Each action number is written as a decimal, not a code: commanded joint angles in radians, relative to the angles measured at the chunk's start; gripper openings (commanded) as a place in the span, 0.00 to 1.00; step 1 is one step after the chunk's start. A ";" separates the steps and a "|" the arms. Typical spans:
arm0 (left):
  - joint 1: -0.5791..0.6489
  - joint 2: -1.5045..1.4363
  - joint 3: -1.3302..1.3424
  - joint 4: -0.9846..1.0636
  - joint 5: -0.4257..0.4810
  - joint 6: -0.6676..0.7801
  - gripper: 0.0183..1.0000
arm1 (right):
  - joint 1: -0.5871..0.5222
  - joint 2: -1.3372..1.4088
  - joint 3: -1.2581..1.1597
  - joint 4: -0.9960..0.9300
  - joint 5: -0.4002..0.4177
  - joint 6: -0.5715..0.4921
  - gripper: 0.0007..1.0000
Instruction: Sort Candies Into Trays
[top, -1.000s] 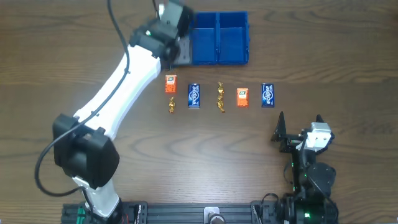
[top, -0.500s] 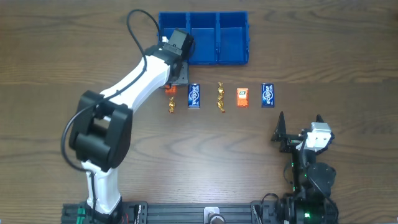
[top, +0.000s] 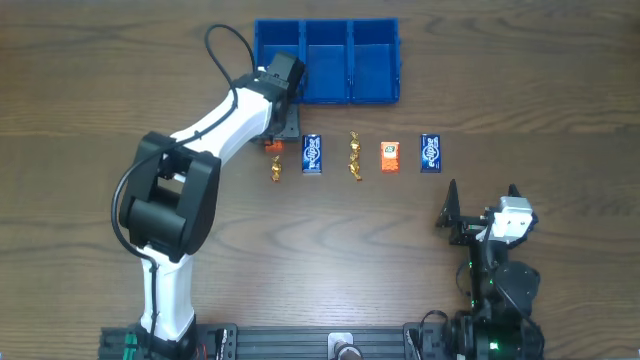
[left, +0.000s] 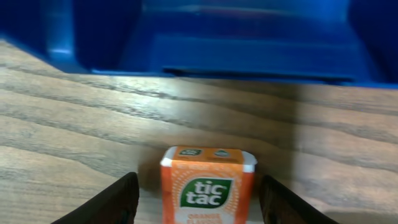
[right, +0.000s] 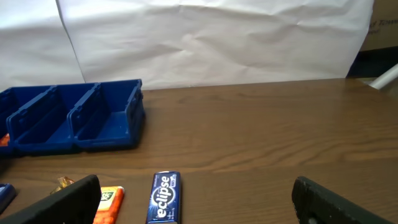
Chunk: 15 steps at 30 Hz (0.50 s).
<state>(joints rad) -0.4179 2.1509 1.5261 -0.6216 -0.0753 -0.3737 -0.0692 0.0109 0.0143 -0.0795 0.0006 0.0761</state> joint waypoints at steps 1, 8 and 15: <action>0.012 0.009 0.001 -0.002 0.025 0.008 0.58 | -0.006 -0.008 -0.007 -0.001 0.013 0.013 1.00; 0.013 0.009 0.001 0.001 0.051 0.015 0.50 | -0.006 -0.008 -0.007 -0.001 0.013 0.013 1.00; 0.012 0.009 0.001 0.002 0.059 0.015 0.40 | -0.006 -0.008 -0.007 -0.001 0.013 0.013 1.00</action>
<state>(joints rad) -0.4084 2.1509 1.5261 -0.6209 -0.0280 -0.3645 -0.0692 0.0109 0.0143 -0.0795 0.0006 0.0761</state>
